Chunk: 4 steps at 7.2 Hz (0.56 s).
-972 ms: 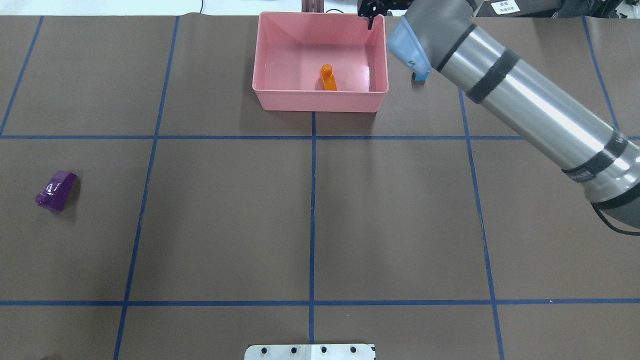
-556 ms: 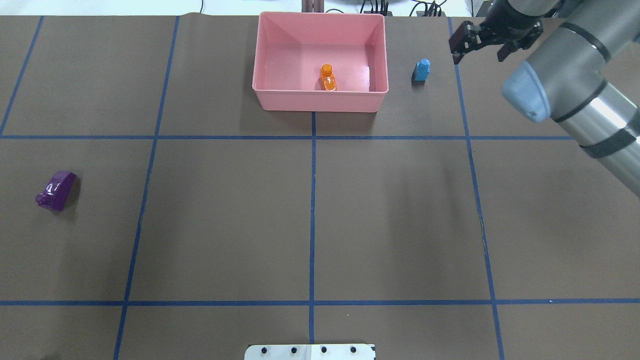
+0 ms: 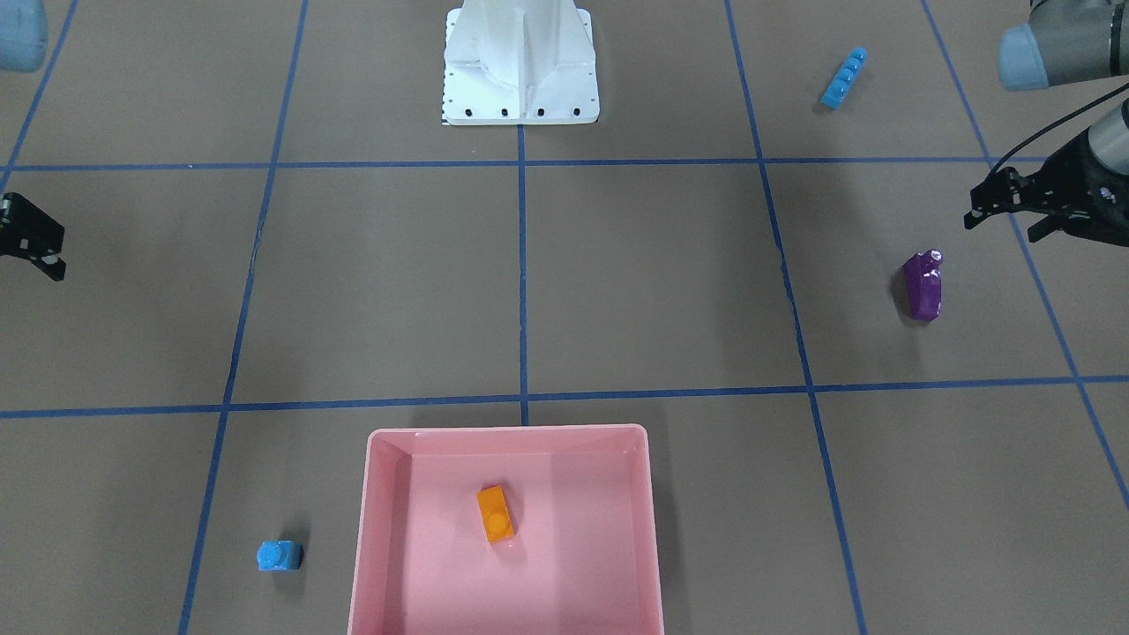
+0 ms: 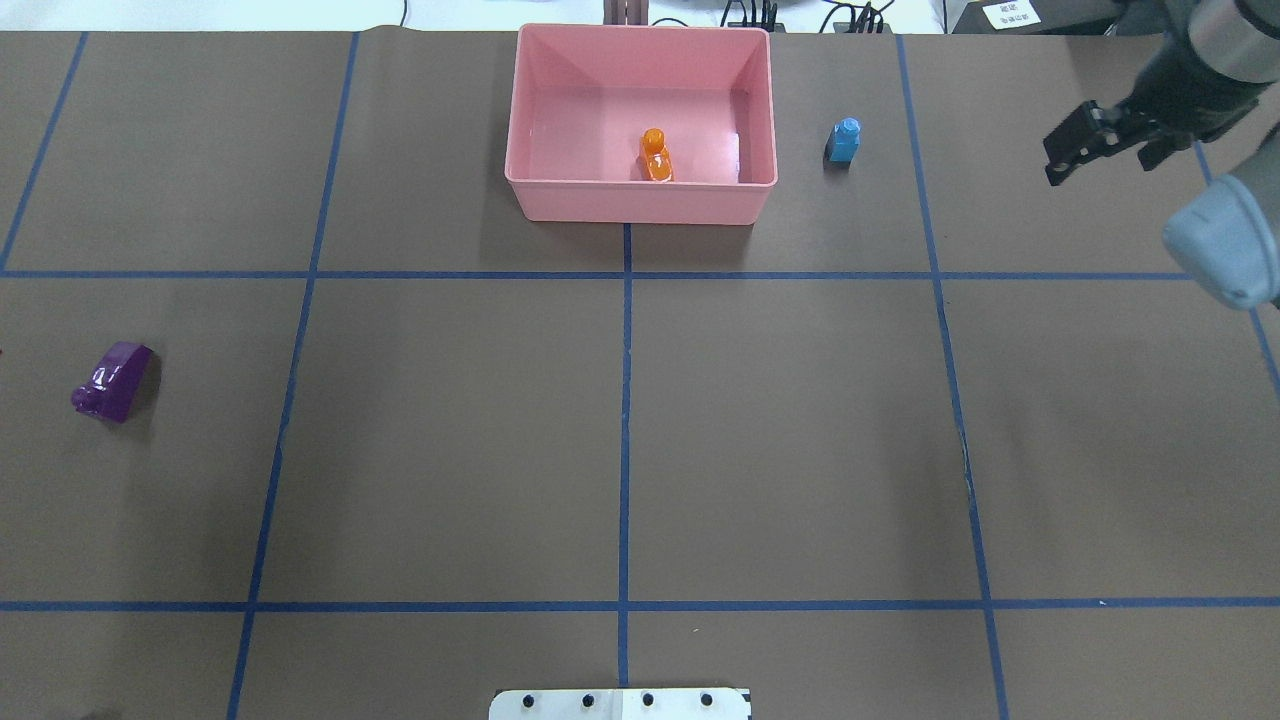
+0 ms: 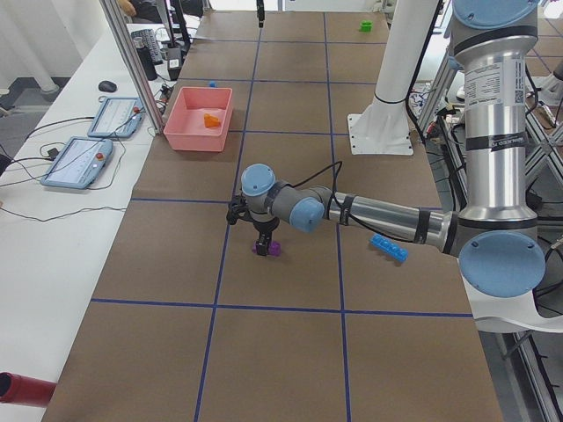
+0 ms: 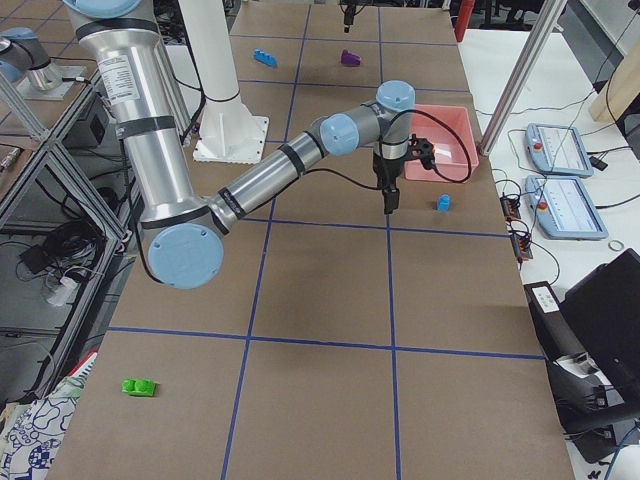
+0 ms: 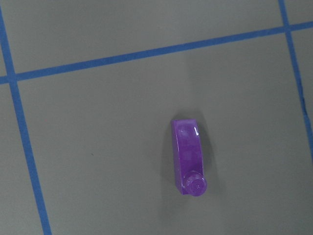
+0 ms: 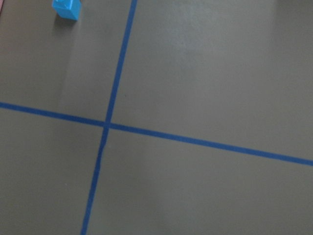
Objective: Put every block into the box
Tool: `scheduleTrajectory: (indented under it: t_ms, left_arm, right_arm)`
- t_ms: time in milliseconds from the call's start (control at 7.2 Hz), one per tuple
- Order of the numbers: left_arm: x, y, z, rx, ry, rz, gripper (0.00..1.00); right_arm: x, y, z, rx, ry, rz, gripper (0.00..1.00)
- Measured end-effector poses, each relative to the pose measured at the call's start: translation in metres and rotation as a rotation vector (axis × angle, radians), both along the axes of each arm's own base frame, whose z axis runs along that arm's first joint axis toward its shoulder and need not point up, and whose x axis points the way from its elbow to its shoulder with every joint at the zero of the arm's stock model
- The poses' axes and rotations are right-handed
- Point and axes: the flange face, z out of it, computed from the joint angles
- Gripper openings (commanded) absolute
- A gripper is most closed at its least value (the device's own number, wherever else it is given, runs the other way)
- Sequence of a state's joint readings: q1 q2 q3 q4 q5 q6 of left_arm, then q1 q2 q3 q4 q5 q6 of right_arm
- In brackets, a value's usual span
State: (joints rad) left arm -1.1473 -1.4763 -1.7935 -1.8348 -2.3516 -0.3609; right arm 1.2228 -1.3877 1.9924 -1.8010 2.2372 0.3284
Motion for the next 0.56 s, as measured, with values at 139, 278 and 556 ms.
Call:
scheduleTrajectory:
  t_ms: [139,278,556]
  left_arm:
    - [0.017,-0.001,0.007,-0.005,-0.005,0.011,1.00]
    - [0.035,-0.002,0.014,-0.007,-0.017,0.017,0.99]
    - [0.077,-0.003,0.022,-0.004,-0.061,0.015,0.66]
  right_arm:
    - [0.018,0.022,0.021,-0.011,0.001,-0.012,0.99]
    - [0.026,0.035,0.033,-0.025,0.005,-0.016,0.99]
    - [0.030,0.042,0.042,-0.037,0.008,-0.018,1.00]
